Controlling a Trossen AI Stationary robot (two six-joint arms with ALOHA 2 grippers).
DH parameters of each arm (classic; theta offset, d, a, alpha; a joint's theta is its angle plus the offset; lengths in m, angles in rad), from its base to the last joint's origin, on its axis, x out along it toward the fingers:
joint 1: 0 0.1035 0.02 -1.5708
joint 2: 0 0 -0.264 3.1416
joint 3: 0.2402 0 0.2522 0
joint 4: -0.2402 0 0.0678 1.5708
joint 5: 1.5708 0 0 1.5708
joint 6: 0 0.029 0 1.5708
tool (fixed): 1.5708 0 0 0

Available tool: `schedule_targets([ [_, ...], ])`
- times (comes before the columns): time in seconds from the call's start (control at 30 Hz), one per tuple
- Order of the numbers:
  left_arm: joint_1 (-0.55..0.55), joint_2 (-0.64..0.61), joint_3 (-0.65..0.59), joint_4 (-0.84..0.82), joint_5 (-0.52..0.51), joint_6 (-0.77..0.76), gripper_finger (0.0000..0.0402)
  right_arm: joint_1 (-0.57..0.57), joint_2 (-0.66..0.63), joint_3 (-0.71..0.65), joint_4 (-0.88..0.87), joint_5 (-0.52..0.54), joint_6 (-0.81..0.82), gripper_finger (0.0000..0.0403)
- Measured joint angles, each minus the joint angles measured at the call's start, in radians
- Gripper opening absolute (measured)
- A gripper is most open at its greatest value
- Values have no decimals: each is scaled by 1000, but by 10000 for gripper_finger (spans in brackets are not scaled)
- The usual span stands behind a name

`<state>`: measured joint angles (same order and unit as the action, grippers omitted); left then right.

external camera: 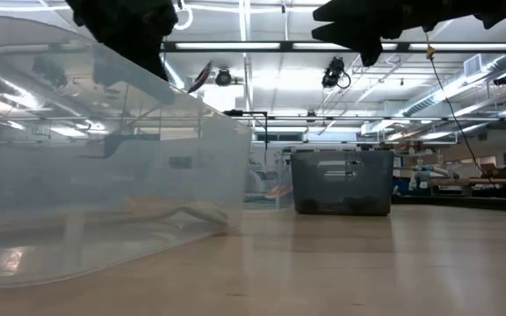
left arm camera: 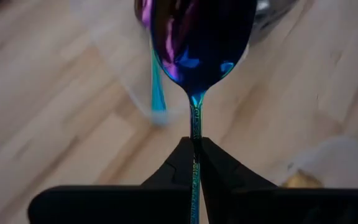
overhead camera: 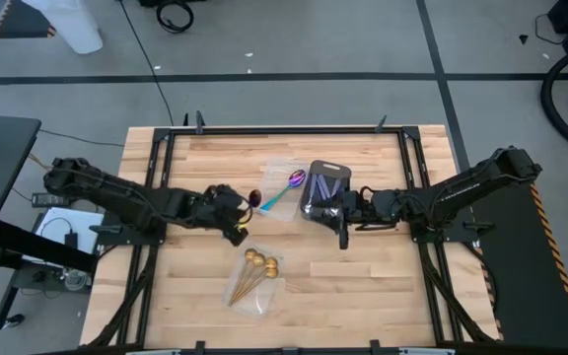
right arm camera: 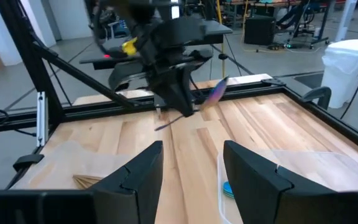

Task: Sort silverware by color (type)
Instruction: Put the blue spoon into the top transparent bin

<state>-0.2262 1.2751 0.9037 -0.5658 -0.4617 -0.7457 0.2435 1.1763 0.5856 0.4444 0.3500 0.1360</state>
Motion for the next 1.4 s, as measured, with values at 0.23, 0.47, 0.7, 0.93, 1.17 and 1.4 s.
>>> schedule_targets([
  [0.23,77,0,0,151,1,193,20,13,0,0,-9,27,0,179],
  [0.47,135,0,0,378,-1,416,20,13,0,0,-17,35,3,179],
  [0.7,188,1,0,525,-2,569,20,13,0,0,-27,35,3,179],
  [0.93,237,24,0,587,7,637,20,12,0,0,-41,35,0,179],
  [1.17,269,114,0,674,14,686,20,12,0,0,-40,35,-7,179],
  [1.4,315,212,0,706,91,667,20,13,0,0,-50,50,-7,179],
])
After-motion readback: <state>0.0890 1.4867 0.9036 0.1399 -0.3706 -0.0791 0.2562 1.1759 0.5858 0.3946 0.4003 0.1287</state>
